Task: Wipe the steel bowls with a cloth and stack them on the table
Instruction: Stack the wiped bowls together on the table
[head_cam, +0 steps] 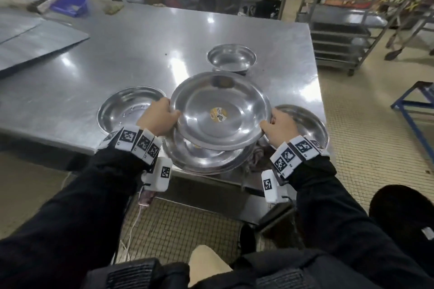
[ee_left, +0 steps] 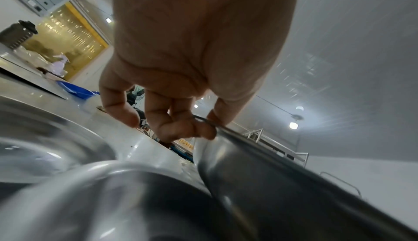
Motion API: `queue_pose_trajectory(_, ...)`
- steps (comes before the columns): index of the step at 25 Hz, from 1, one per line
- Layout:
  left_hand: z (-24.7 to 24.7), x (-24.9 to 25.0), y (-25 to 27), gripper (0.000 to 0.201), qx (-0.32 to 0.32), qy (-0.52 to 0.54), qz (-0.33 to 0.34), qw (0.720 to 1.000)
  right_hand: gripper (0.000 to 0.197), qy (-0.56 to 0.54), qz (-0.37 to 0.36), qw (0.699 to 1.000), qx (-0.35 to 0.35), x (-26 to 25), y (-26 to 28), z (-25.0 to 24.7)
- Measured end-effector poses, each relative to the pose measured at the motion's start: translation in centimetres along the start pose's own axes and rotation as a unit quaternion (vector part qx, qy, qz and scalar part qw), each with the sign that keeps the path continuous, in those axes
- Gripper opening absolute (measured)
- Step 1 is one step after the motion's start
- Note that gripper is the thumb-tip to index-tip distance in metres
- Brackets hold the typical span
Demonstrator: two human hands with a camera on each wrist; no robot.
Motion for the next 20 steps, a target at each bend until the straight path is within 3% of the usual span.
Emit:
queue_pose_trajectory(6,1.6,-5.1,3.9,0.023,-0.017,-0.078,0.025,0.996,0.023,0.159,-0.02,0.987,0.026,0.4,3.0,4.5)
queue_pose_trajectory(10,2.4,-6.3,3.8,0.016,0.01,-0.086,0.026,0.996,0.034,0.23,-0.04,0.972,0.034,0.5,3.3,5.5)
queue_pose_trajectory(13,2.7,-6.6,3.8,0.013,0.035,-0.08,0.025,0.996,0.04,0.221,-0.043,0.973,0.044,0.8,3.5,5.8)
queue_pose_trajectory(17,2.5,-6.9,3.6,0.031,0.031,-0.122,-0.006,0.992,0.035,0.193,-0.037,0.98,0.044,1.0,3.5,5.2)
queue_pose_trajectory(20,1.8,-5.8,2.0,0.042,0.017,-0.122,0.0,0.992,0.031,0.1,-0.009,0.993,0.066,0.2,2.5,3.7)
Point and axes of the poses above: each hand's wrist, its own y-axis away from the middle knuckle, its own z-axis out of the palm, x = y × z, the point moved 4 cm from there along -y, towards the middle knuckle, and after that the axes turned 2 degrees about -y, right-handed, at the moved point
